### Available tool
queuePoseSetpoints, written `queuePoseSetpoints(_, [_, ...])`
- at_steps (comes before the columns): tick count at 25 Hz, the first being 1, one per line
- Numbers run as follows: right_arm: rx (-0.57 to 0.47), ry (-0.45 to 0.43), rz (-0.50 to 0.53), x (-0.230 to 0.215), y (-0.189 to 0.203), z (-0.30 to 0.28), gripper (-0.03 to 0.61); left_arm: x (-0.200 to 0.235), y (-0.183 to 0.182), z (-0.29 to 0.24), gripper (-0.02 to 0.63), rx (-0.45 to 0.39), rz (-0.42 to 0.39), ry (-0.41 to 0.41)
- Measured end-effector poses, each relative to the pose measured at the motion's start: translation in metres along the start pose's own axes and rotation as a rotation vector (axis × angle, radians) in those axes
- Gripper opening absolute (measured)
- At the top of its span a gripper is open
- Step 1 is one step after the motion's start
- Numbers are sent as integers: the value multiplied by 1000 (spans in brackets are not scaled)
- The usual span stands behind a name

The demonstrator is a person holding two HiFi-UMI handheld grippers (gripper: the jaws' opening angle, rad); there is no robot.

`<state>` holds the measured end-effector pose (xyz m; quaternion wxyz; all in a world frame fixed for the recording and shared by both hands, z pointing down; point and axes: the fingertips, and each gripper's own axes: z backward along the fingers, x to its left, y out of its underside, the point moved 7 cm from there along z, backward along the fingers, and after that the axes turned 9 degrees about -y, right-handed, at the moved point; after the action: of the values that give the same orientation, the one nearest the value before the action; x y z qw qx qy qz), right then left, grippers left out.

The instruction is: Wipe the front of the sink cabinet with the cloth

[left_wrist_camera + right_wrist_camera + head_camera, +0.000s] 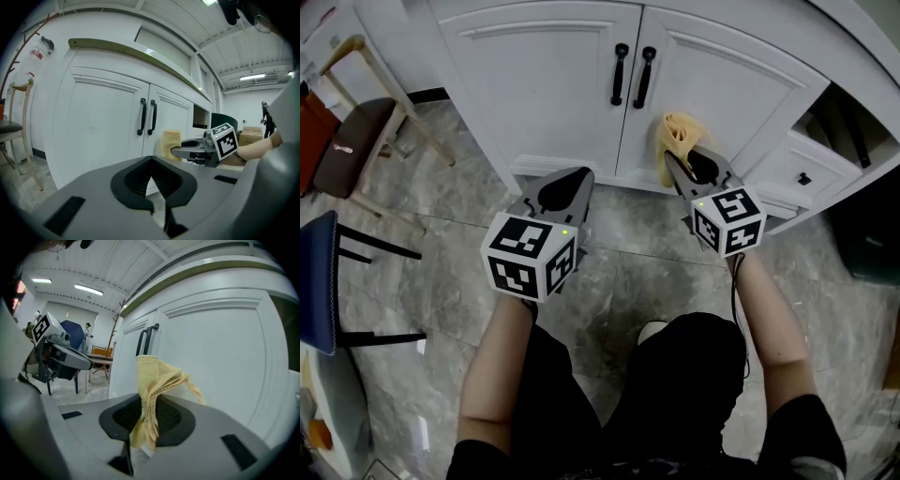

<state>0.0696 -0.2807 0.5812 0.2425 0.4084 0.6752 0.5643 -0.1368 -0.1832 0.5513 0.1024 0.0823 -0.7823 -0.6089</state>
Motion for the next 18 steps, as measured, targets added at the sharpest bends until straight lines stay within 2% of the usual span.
queuePoseSetpoints(5, [54,-49,16,13,9,-34,81,7,6,1,17,22,-1,-15])
queuePoseSetpoints(8, [60,-39,3,14,15,-37,81,6,8,1,15,31,-13,-9])
queuePoseSetpoints(13, [48,41,-47,-6,25,-16,81,2,11,-5,15,39,-18,10])
queuePoseSetpoints(18, [54,156,-107,-38,43,25,81,-20,10,-21,17,38,-9,76])
